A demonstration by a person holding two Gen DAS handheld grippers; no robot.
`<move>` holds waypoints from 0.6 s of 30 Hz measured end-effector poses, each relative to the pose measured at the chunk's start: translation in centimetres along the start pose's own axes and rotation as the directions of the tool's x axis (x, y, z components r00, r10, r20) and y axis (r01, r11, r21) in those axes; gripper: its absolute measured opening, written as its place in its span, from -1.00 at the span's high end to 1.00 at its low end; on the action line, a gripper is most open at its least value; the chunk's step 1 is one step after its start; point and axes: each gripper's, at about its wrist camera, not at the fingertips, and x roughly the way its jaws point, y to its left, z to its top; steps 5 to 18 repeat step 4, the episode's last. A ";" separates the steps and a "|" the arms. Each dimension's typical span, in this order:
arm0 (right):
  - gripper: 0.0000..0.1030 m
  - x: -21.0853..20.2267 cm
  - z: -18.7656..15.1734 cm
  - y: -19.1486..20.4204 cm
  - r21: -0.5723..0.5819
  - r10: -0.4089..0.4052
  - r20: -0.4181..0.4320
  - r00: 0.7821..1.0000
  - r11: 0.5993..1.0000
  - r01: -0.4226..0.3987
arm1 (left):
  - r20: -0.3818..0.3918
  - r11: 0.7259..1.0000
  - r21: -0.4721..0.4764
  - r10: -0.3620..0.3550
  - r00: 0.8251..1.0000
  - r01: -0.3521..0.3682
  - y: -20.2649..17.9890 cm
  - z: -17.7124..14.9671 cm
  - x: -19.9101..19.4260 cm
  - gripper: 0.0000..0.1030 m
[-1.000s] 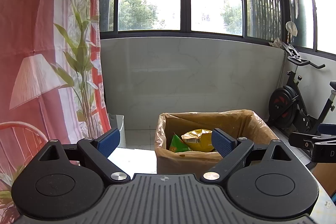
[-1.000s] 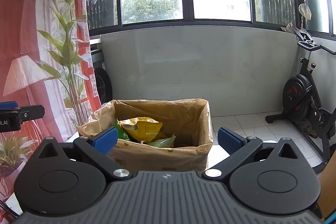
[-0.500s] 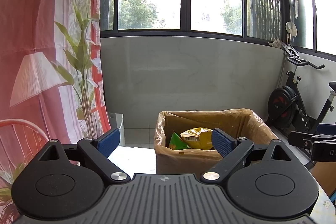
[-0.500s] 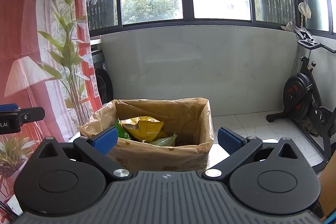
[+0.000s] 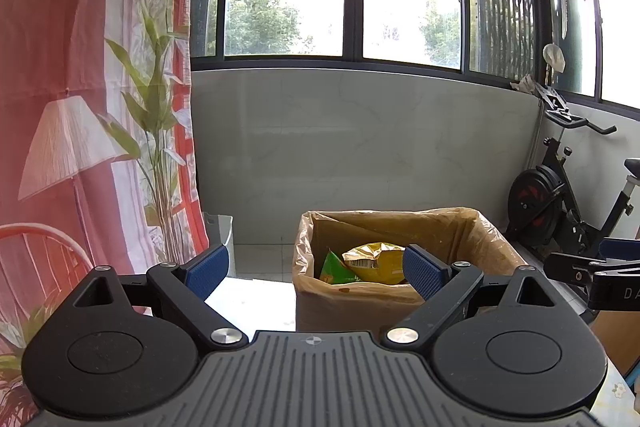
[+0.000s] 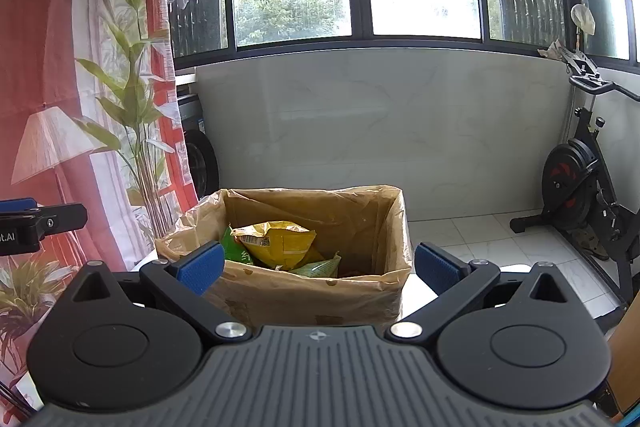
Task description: Organize snacks
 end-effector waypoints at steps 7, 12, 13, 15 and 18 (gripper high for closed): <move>-1.00 -0.1 -0.1 0.2 -0.003 0.003 -0.003 1.000 1.000 -0.003 | -0.007 1.000 -0.005 -0.002 1.000 0.002 0.1 -0.1 0.1 -0.85; -1.00 -0.1 -0.1 0.2 -0.003 0.003 -0.003 1.000 1.000 -0.003 | -0.007 1.000 -0.005 -0.002 1.000 0.002 0.1 -0.1 0.1 -0.85; -1.00 -0.1 -0.1 0.2 -0.003 0.003 -0.003 1.000 1.000 -0.003 | -0.007 1.000 -0.005 -0.002 1.000 0.002 0.1 -0.1 0.1 -0.85; -1.00 -0.1 -0.1 0.2 -0.003 0.003 -0.003 1.000 1.000 -0.003 | -0.007 1.000 -0.005 -0.002 1.000 0.002 0.1 -0.1 0.1 -0.85; -1.00 -0.1 -0.1 0.2 -0.003 0.003 -0.003 1.000 1.000 -0.003 | -0.007 1.000 -0.005 -0.002 1.000 0.002 0.1 -0.1 0.1 -0.85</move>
